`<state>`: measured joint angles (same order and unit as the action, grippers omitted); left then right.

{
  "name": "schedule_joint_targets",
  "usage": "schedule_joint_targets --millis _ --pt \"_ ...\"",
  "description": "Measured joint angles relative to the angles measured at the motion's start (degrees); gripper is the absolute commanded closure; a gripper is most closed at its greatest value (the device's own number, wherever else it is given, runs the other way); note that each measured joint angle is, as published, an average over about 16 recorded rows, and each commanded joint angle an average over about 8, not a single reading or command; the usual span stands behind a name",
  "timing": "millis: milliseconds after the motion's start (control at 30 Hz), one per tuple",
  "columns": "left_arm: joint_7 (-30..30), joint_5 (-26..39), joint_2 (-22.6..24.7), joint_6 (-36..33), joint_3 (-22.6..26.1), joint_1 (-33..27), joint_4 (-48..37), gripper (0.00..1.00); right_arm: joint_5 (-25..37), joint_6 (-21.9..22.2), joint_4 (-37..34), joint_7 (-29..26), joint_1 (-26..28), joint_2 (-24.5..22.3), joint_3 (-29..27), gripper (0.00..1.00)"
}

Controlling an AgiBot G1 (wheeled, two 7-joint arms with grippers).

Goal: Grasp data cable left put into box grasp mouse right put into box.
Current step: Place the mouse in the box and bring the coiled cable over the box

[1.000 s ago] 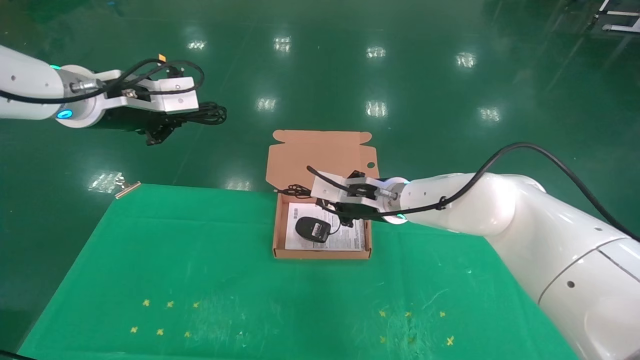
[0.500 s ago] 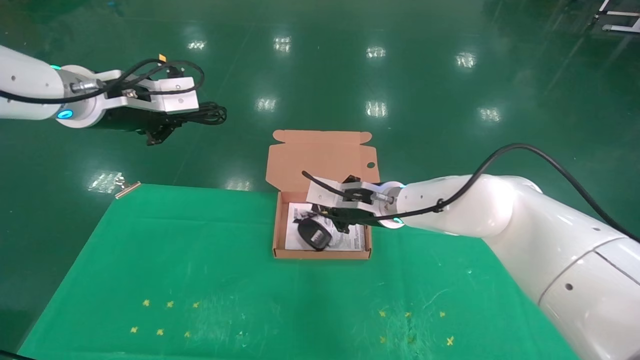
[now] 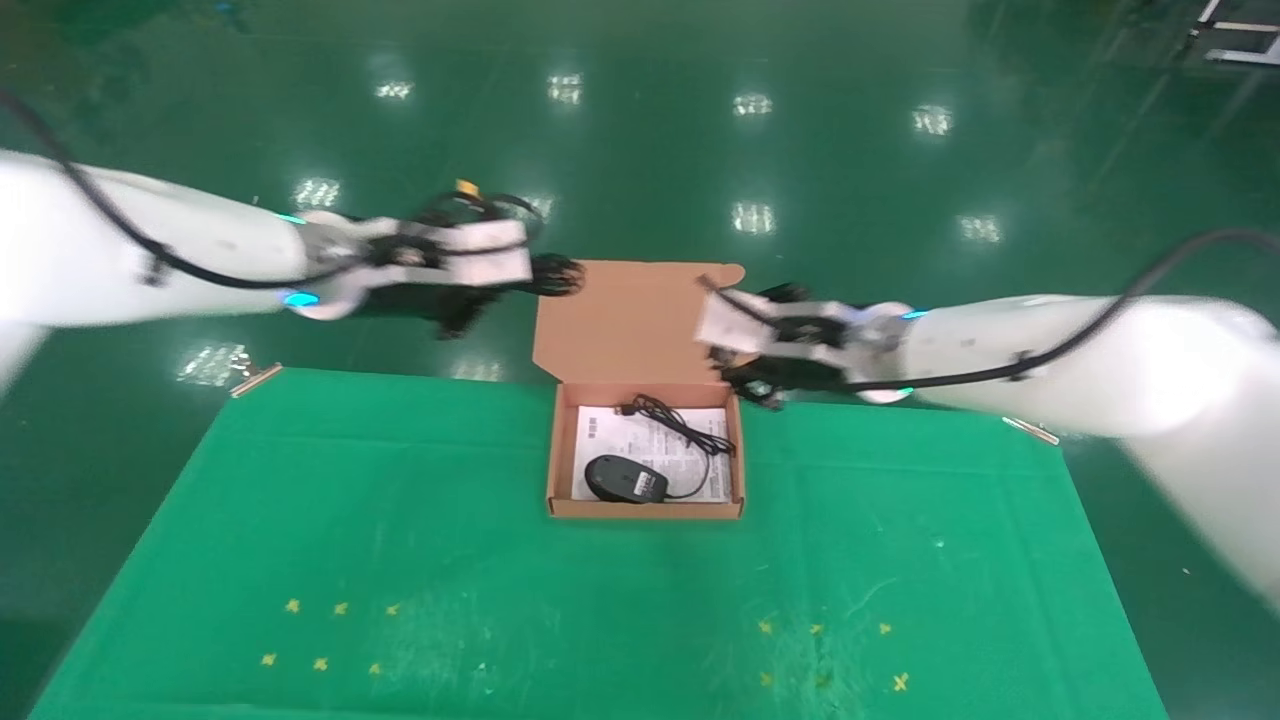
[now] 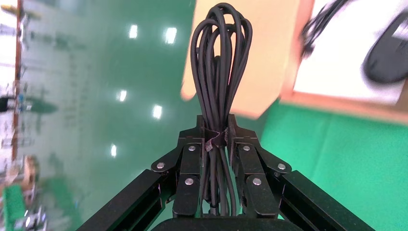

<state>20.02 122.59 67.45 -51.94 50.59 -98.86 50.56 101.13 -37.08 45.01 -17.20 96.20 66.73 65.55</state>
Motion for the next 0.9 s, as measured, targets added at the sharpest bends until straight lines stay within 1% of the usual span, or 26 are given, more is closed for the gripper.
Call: schedule_joint_targets --millis 200,400,600,767,900 --pt "-7.2 -4.0 5.1 5.8 0.2 3.1 -6.4 1.0 2.9 -1.6 6.8 -4.3 1.7 -6.6 0.0 0.0" --pt "-14.7 -8.4 9.0 10.3 1.9 5.7 -11.7 1.0 6.6 -3.5 14.5 -10.2 2.6 -12.8 0.1 0.0" --pt "-20.2 -13.8 10.8 13.4 5.1 7.7 -13.7 1.0 10.4 -5.3 21.4 -16.1 2.9 -17.6 0.1 0.0" --pt "-22.7 -18.1 11.1 15.3 8.4 8.8 -13.5 1.0 12.8 -6.8 25.5 -19.7 3.1 -20.0 0.1 0.0" --pt "-23.7 -20.7 11.2 16.5 10.6 9.1 -13.2 0.5 14.0 -7.7 27.4 -21.3 3.3 -21.0 0.1 0.0"
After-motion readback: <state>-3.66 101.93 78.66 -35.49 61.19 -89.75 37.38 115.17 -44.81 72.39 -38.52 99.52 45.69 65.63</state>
